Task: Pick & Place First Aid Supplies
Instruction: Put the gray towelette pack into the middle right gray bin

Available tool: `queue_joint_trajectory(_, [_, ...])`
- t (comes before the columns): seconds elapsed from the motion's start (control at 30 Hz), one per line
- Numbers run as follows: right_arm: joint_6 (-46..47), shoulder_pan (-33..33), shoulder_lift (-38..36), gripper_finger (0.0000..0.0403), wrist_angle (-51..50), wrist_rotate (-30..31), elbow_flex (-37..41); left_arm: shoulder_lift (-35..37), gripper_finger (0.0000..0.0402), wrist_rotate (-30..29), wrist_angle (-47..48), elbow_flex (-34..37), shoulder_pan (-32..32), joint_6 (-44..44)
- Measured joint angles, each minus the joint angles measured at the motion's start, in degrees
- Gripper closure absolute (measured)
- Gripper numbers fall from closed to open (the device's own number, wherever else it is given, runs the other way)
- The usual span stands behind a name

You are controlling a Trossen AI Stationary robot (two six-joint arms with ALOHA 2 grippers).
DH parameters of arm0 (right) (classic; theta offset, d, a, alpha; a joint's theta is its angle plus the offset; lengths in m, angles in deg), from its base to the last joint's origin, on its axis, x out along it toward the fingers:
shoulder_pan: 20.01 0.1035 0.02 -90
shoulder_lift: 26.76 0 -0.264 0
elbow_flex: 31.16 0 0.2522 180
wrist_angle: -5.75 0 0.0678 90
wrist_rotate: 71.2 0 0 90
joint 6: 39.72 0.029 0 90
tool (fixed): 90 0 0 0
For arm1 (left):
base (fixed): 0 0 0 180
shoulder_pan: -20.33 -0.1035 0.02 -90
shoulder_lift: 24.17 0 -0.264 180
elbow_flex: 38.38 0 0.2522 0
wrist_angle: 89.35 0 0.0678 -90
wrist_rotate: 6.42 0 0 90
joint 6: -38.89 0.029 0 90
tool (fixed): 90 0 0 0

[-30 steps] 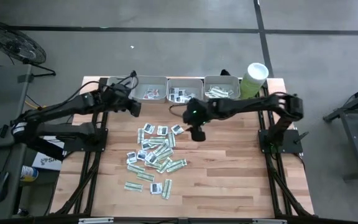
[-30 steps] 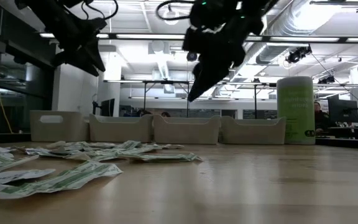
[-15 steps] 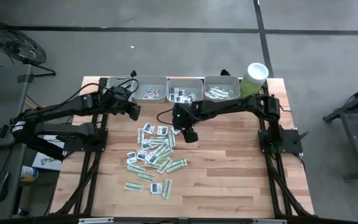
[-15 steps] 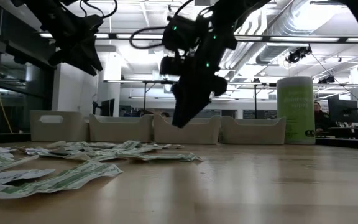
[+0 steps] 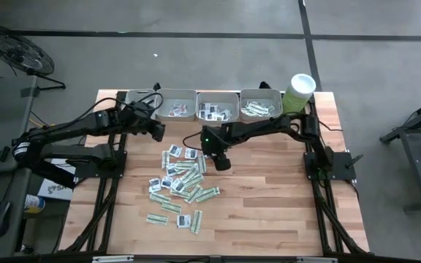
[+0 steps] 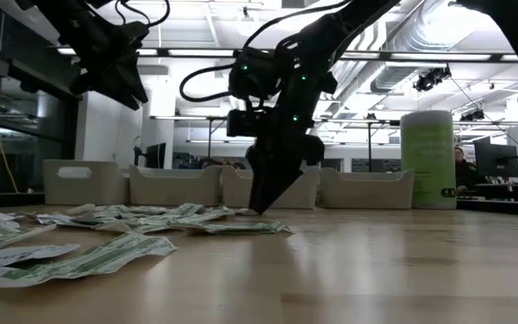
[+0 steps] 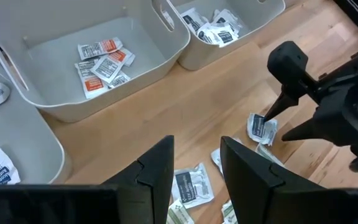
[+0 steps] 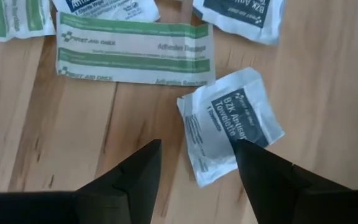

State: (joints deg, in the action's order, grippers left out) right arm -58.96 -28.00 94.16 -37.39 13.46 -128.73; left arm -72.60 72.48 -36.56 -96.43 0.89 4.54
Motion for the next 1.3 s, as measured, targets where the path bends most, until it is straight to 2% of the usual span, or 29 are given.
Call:
queue_joint_trajectory(0.17, [0.7,-0.5,0.0,0.0208,0.3,-1.1,0.3,0.0,0.0271,0.0,0.1,0.0,0.0,0.0])
queue_joint_trajectory(0.37, [1.2,-0.9,0.2,0.0235,-1.6,-1.6,0.3,0.0,0.0271,0.0,0.1,0.0,0.0,0.0])
queue_joint_trajectory(0.6, [1.1,-0.8,1.6,0.028,-5.9,2.2,0.0,0.0,0.0271,0.0,0.2,0.0,0.0,0.1])
queue_joint_trajectory(1.13, [1.4,3.5,0.3,0.0394,-8.3,10.4,0.0,0.0,0.0271,0.0,1.6,0.0,0.0,0.2])
queue_joint_trajectory(1.3, [1.4,4.5,-0.9,0.0397,-11.2,12.0,-1.7,0.0,0.0271,0.0,1.5,0.0,0.0,0.2])
